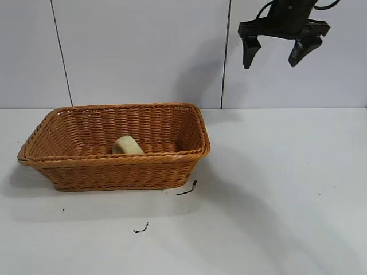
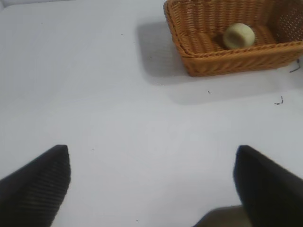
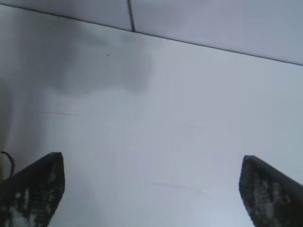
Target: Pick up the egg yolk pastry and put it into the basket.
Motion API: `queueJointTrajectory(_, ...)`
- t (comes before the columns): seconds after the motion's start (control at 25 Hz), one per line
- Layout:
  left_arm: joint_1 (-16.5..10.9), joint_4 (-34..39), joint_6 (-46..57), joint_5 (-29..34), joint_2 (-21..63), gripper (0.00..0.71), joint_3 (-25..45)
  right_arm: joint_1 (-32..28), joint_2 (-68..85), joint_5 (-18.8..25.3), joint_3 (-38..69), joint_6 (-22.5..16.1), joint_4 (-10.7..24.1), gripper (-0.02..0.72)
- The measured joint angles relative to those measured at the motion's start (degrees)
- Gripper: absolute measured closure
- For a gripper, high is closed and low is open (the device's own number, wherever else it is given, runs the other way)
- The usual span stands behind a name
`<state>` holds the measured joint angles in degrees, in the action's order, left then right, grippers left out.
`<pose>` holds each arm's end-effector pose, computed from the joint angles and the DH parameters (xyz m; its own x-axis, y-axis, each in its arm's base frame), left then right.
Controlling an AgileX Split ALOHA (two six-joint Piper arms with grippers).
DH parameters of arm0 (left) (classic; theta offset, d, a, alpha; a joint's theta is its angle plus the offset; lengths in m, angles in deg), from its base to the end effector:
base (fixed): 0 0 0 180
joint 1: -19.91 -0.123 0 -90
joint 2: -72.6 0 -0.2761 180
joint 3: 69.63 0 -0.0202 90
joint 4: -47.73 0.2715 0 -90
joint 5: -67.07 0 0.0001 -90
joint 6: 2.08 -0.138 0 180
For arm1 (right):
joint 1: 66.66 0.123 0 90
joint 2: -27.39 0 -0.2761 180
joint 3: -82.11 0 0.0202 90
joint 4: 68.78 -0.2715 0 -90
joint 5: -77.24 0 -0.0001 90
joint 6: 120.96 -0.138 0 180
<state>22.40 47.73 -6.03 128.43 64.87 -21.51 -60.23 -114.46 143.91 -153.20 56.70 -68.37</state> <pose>0.0624 -0.0027 0.2661 -0.4527 0.0886 -0.8872 0.0748 0.9953 0.0613 0.5457 0.0606 0.2069 -0.8905 -0.0621 -0.4506 -0.0753 0.9971 0.0113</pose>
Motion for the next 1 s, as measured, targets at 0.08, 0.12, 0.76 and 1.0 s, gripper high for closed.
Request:
queueJointTrajectory(0.08,0.00,0.00,0.00,0.00,0.00,0.014,0.00,-1.13,0.00,1.27,0.00,0.00,-0.05,0.010)
queueJointTrajectory(0.12,0.00,0.00,0.00,0.00,0.00,0.014,0.00,-1.55,0.00,2.09,0.00,0.00,-0.05,0.010)
queueJointTrajectory(0.76,0.00,0.00,0.00,0.00,0.00,0.014,0.00,-2.43,17.82,2.80,13.75,-0.48,-0.78,0.010)
queueJointTrajectory(1.0,0.00,0.00,0.00,0.00,0.00,0.014,0.00,-2.43,37.10,2.79,31.98,-0.48,-0.07,0.010)
